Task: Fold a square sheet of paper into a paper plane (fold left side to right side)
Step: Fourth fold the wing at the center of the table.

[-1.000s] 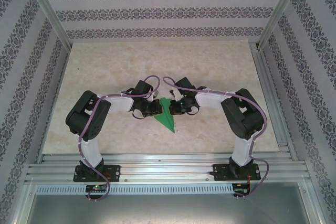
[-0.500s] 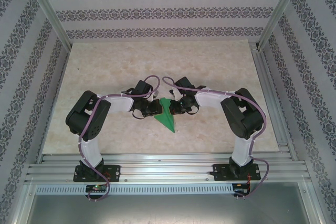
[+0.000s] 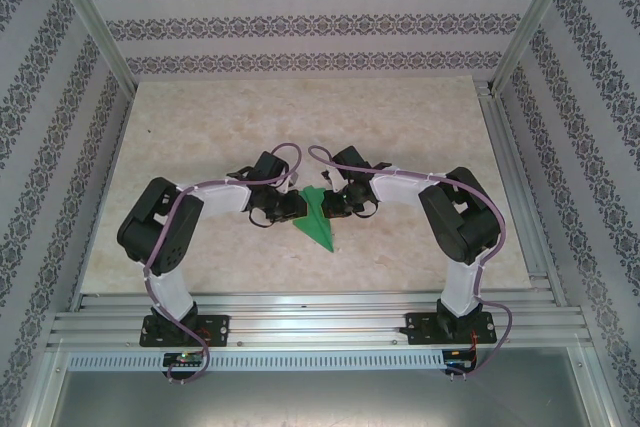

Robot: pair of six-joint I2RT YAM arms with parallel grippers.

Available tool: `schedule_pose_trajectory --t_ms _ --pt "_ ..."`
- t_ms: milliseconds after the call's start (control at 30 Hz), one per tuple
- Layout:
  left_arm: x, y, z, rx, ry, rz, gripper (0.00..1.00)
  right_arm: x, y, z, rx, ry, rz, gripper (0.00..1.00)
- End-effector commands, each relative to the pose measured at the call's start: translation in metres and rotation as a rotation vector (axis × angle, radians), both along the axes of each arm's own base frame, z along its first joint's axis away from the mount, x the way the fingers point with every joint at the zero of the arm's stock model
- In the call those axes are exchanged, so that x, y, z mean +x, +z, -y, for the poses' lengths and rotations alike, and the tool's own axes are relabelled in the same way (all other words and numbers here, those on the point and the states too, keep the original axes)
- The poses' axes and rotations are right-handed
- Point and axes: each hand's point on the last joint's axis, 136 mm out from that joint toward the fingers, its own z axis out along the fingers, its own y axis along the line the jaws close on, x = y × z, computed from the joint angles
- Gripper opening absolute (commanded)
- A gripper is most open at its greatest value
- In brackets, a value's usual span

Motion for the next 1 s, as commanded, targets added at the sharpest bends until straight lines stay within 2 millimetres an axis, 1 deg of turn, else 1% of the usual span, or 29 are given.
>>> schedule_pose_trajectory --t_ms 0,67,100,133,200,333,433,633,800,967 --pt "0.002 0.030 -0.007 -0.015 0.007 0.053 0.22 -0.020 -0.034 0.014 -0.108 0.016 -0.070 0.04" --pt "0.007 0.042 -0.004 -0.063 0.018 0.068 0.23 -0.020 -0.034 0.014 -0.110 0.017 -0.070 0.04" --pt "0.009 0.048 0.001 -0.093 0.018 0.075 0.23 -0.020 -0.033 0.014 -0.110 0.018 -0.069 0.05" --pt "0.012 0.052 0.006 -0.126 0.018 0.074 0.21 -0.020 -0.033 0.014 -0.110 0.020 -0.067 0.04" --pt "0.017 0.055 0.015 -0.172 0.022 0.066 0.17 -0.019 -0.032 0.013 -0.110 0.021 -0.066 0.04" --pt "0.029 0.048 0.025 -0.215 0.048 0.041 0.13 -0.019 -0.031 0.012 -0.110 0.024 -0.064 0.04" --pt "0.036 0.040 0.029 -0.228 0.076 0.023 0.11 -0.020 -0.031 0.012 -0.112 0.027 -0.065 0.04" --pt "0.049 0.030 0.037 -0.229 0.115 0.011 0.07 -0.020 -0.032 0.011 -0.117 0.031 -0.067 0.04" --pt "0.055 0.025 0.046 -0.231 0.124 0.001 0.07 -0.021 -0.032 0.010 -0.118 0.035 -0.070 0.04" --pt "0.057 0.020 0.054 -0.227 0.117 -0.012 0.07 -0.019 -0.031 0.009 -0.117 0.037 -0.067 0.04"
